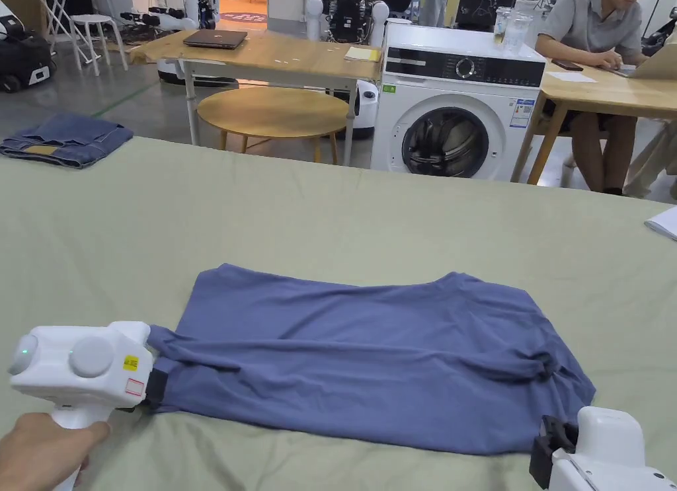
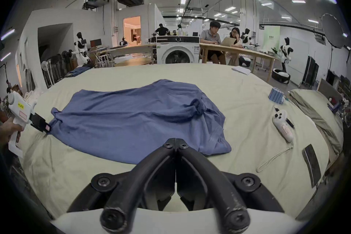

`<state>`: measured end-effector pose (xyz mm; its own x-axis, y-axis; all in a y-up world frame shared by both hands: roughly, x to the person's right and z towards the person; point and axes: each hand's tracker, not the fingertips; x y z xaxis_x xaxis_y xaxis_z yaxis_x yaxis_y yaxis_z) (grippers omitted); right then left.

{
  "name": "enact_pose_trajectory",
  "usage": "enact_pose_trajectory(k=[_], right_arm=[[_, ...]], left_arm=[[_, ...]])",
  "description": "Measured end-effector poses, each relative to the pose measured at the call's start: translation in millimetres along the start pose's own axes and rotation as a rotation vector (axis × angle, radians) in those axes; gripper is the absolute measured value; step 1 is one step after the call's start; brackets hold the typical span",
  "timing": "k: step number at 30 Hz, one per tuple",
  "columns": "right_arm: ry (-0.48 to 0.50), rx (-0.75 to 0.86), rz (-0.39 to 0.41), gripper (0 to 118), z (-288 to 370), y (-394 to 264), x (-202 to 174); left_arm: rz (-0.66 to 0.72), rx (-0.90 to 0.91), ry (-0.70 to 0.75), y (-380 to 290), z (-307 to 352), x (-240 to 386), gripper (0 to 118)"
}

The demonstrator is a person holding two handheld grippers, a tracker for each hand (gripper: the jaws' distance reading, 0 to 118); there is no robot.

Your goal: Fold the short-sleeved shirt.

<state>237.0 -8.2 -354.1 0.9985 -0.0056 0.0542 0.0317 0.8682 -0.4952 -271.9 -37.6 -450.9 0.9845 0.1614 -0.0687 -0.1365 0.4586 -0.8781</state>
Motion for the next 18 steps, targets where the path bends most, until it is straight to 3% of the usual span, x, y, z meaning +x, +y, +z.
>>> enact_pose_trajectory(k=[10,11,13,14,18], right_arm=[[-0.072,-0.144,0.022,2,-35,19,51],[-0.075,-0.182,0.031,10,-43,23,56],[-0.081,-0.22,0.029,46,-59,30,68],[-0.074,-0.247,0.021,58,-69,32,73],[-0.03,-0.348,-0.011,61,-107,38,87]], left_arm=[[-0.006,0.09,-0.064,-15,33,-16,2],[-0.01,0.096,-0.061,-16,33,-15,2],[-0.02,0.112,-0.061,-17,37,-13,2],[-0.019,0.116,-0.059,-18,38,-13,2],[-0.035,0.125,-0.055,-17,38,-12,2]])
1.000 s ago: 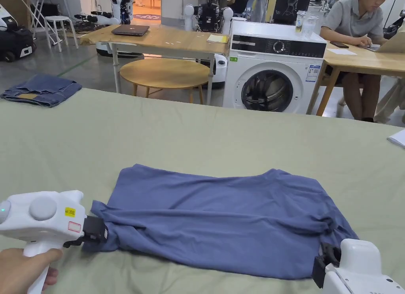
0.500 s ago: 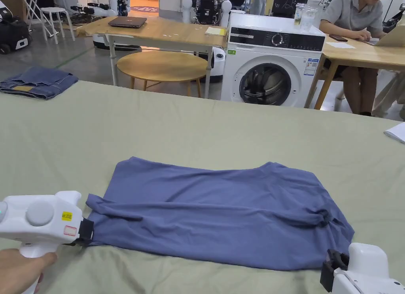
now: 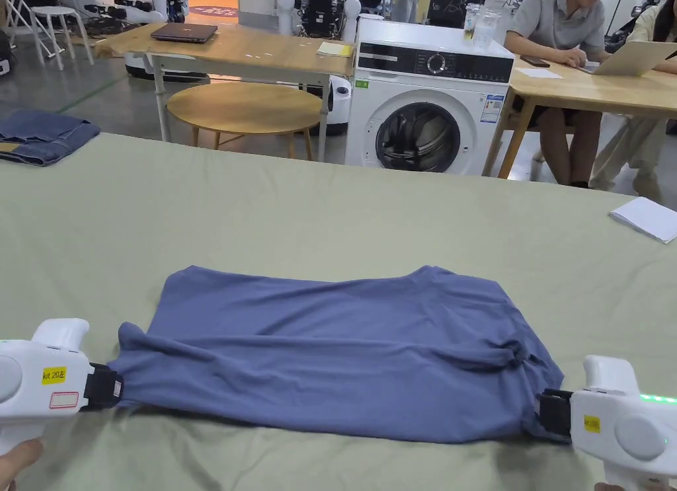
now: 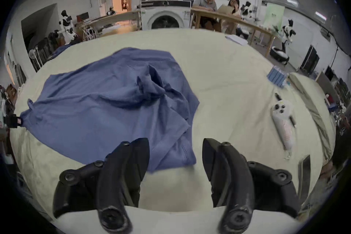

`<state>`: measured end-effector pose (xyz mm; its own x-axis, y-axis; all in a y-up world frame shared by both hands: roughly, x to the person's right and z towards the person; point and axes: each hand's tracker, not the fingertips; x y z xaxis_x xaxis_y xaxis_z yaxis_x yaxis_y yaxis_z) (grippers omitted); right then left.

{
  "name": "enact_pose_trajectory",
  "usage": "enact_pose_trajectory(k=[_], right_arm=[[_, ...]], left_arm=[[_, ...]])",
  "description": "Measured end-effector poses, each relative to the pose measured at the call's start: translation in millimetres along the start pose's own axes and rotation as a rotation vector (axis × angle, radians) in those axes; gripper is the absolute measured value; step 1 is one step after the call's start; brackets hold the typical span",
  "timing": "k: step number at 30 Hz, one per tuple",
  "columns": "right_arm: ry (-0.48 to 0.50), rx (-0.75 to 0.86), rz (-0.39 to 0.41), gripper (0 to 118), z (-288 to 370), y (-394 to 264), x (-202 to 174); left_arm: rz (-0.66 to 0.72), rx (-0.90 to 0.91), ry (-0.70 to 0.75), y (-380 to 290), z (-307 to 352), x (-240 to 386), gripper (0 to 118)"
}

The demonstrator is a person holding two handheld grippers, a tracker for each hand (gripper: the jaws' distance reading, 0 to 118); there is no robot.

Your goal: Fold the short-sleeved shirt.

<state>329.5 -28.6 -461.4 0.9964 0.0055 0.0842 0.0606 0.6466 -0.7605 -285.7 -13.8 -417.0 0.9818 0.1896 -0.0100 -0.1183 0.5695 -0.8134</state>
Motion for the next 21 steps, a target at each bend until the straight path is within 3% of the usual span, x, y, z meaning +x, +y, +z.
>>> enact_pose_trajectory(k=[5,7,8,9,10,11,12,18,21], right_arm=[[0.055,-0.17,0.034,60,-48,3,-9],[0.016,-0.16,0.069,57,-56,-2,-14],[0.011,-0.129,0.084,46,-51,-3,-17],[0.022,-0.141,0.078,10,-49,-2,-18],[0.079,-0.14,0.07,3,-48,-2,-18],[0.129,-0.132,0.06,3,-42,-4,-23],[0.05,-0.121,0.092,3,-38,-9,-27],[0.087,-0.022,0.013,3,5,0,-16],[0.085,0.013,0.037,3,35,9,-14]], left_arm=[[0.001,0.002,0.006,0,-1,0,2],[0.0,0.002,0.008,0,-2,1,2],[0.001,-0.005,0.01,0,-3,1,2],[0.001,-0.005,0.012,-2,-3,1,2],[0.0,-0.003,0.012,-2,-4,2,2],[0.0,-0.003,0.013,-2,-4,2,2],[-0.001,-0.003,0.014,-2,-4,2,2],[0.001,0.054,-0.004,4,20,3,2],[-0.024,0.097,-0.019,10,43,8,2]])
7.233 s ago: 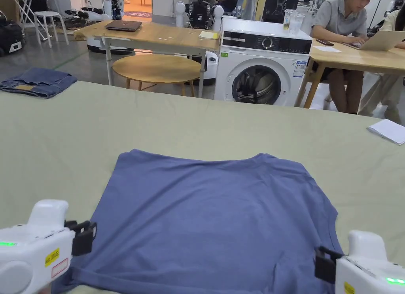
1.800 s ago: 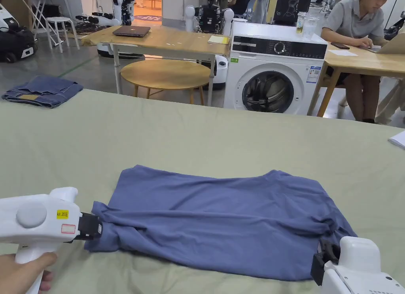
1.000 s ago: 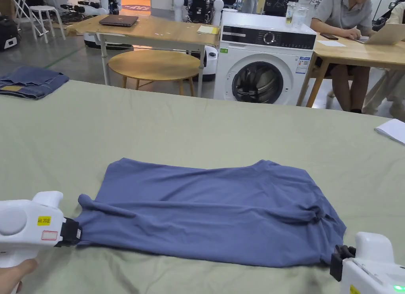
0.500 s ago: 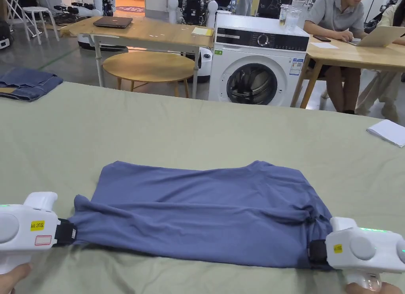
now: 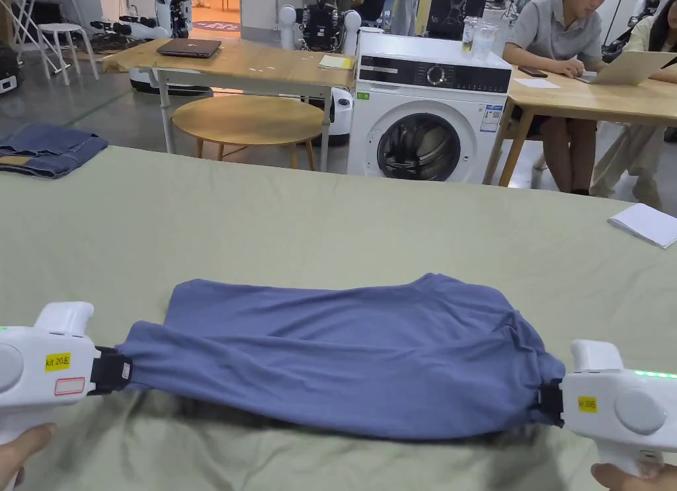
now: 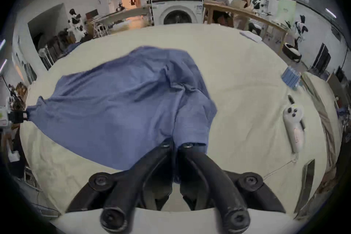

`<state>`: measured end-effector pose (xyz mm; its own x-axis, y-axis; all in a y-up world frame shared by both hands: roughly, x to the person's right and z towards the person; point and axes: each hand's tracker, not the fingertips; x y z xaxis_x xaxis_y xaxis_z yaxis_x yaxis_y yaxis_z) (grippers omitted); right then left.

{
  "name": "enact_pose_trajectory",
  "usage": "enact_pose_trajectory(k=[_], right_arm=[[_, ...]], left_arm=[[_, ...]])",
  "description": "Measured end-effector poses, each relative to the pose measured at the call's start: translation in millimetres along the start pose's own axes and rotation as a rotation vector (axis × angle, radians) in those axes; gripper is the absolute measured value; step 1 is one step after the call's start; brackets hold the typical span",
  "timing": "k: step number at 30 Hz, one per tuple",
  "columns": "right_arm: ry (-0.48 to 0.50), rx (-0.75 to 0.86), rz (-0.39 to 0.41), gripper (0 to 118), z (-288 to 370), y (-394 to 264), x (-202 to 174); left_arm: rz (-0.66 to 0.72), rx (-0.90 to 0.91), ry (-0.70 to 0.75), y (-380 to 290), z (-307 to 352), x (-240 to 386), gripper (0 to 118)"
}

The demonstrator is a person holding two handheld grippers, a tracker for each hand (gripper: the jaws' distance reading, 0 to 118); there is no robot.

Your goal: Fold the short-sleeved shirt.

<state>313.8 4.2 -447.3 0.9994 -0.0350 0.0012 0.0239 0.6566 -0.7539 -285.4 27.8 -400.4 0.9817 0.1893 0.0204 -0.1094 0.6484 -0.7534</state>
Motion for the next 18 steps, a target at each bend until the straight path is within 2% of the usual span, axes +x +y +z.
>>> enact_pose_trajectory(k=[5,9,14,18], right_arm=[[-0.025,0.025,0.042,3,55,-5,-9],[-0.018,-0.004,0.085,3,84,-37,-13],[-0.078,-0.097,0.148,3,94,-95,-19],[-0.089,-0.167,0.146,3,81,-137,-16]], left_arm=[[-0.02,0.034,0.017,-1,34,-3,2],[-0.026,0.014,0.008,-28,51,-12,2],[-0.054,-0.068,0.027,-81,57,-19,2],[-0.062,-0.14,0.042,-122,45,-23,2]])
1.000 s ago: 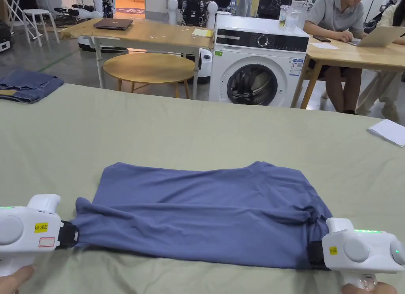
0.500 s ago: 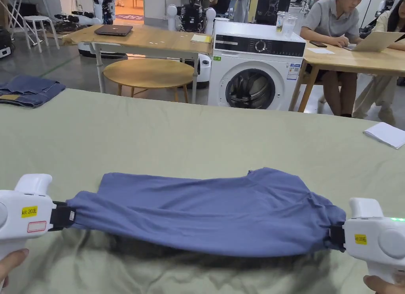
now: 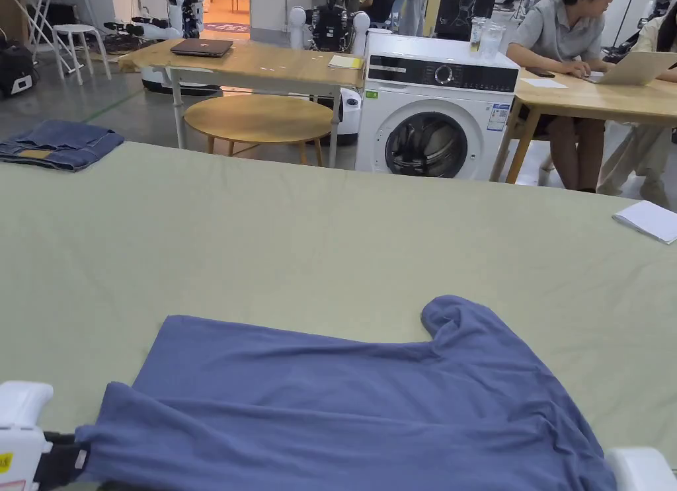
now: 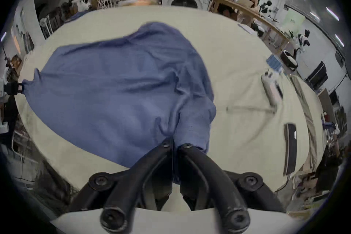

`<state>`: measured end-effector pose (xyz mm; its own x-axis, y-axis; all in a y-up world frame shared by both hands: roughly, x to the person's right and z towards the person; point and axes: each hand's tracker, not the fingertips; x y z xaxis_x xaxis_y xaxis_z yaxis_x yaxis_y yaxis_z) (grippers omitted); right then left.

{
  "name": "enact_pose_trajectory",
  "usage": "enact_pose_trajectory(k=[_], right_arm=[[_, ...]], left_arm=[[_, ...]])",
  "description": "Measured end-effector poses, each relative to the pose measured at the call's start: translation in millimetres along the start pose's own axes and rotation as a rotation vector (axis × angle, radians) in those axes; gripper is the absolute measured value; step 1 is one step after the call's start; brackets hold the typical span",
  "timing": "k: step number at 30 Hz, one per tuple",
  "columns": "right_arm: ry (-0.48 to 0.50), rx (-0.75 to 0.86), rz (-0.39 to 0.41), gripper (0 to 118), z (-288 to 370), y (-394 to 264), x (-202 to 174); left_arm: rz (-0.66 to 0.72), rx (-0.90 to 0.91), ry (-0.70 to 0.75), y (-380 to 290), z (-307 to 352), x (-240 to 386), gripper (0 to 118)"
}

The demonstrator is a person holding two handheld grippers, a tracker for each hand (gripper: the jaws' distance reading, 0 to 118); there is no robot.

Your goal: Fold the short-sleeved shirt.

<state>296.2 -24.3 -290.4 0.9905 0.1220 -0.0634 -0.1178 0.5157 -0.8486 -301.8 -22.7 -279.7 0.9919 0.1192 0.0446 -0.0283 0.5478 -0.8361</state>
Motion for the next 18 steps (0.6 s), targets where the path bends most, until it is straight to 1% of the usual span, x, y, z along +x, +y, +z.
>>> enact_pose_trajectory(k=[2,5,8,10,11,12,13,14,15,17,18], right_arm=[[-0.002,-0.022,0.002,3,-12,-12,-3],[0.005,-0.021,-0.018,3,-31,-22,0],[0.005,0.003,-0.04,3,-30,-19,2],[0.0,0.009,-0.04,8,-30,-16,4],[-0.003,0.005,-0.04,11,-28,-13,5],[-0.015,0.001,-0.048,27,-23,-9,4],[-0.046,0.011,-0.051,40,-19,-6,4],[-0.062,0.042,-0.051,49,-13,-2,4],[-0.065,0.084,-0.061,54,-7,4,4],[-0.057,0.141,-0.089,55,8,15,-2],[-0.047,0.178,-0.1,55,14,22,-5]], left_arm=[[-0.014,-0.037,0.015,-14,-12,-1,2],[-0.024,-0.046,0.016,-25,-28,-3,2],[0.04,-0.017,0.001,-23,-27,-7,2],[0.056,-0.015,-0.005,-22,-25,-6,2],[0.062,-0.012,-0.004,-20,-24,-6,2],[0.074,-0.005,-0.002,-18,-21,-4,2],[0.084,0.002,0.004,-16,-19,-1,4],[0.082,0.027,0.018,-17,-15,2,12],[0.072,0.057,0.039,-14,-11,7,23],[0.067,0.115,0.036,-8,-5,14,32],[0.07,0.155,0.028,-3,0,19,34]])
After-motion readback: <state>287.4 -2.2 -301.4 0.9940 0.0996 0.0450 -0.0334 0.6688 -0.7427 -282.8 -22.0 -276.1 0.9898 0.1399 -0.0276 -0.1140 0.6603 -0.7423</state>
